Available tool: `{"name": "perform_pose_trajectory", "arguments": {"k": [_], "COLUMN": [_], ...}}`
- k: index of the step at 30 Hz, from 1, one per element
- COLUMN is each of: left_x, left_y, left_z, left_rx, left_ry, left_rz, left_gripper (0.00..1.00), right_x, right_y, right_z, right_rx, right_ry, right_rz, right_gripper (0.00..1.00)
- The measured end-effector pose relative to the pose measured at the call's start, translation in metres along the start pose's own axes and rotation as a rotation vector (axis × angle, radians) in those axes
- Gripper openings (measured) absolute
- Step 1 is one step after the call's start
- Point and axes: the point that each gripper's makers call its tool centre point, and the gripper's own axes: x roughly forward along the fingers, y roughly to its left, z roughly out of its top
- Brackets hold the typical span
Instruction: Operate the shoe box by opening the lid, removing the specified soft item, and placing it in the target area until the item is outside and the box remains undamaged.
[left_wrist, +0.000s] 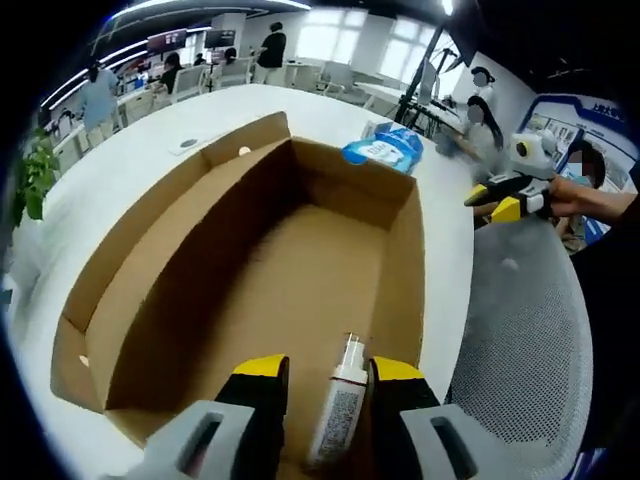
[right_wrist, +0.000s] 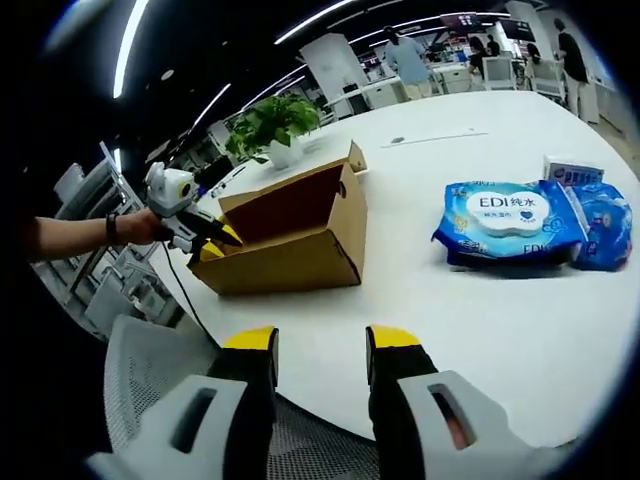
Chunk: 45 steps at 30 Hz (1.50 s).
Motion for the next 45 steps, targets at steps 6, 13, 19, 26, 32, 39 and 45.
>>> {"name": "perform_pose_trajectory", "arguments": {"k": [6,13,19,26,32,39,45], "left_x": [0.011,0.016,0.018,0.023,0.028,0.029,0.025], "left_y": [-0.005,-0.005,-0.009,-0.008,-0.009,0.001,0.004], "left_z": [-0.008,-0.018,-0.034,-0.044,-0.047,-0.042,-0.031], "left_rx": [0.061,0.05,0.116,0.264,0.257,0.09,0.04], "left_ry": [0.074,0.106,0.185,0.273,0.281,0.222,0.161], "left_rz": [-0.087,-0.148,-0.163,-0.106,-0.08,-0.014,0.021], "left_gripper": [0.32,0.34,0.33,0.32,0.21,0.2,0.2], "right_x": [-0.003,-0.005,-0.005,-0.004,-0.004,-0.001,-0.002], "right_y": [-0.001,-0.002,-0.003,-0.004,-0.005,-0.004,-0.004], "right_z": [-0.005,-0.005,-0.009,-0.008,-0.008,-0.01,-0.008], "right_rx": [0.004,0.009,0.017,0.02,0.028,0.021,0.023], "right_ry": [0.01,0.011,0.015,0.01,0.005,0.012,0.007], "right_rz": [-0.011,-0.023,-0.031,-0.034,-0.035,-0.023,-0.016], "right_gripper": [0.32,0.32,0.32,0.31,0.3,0.3,0.29]}}
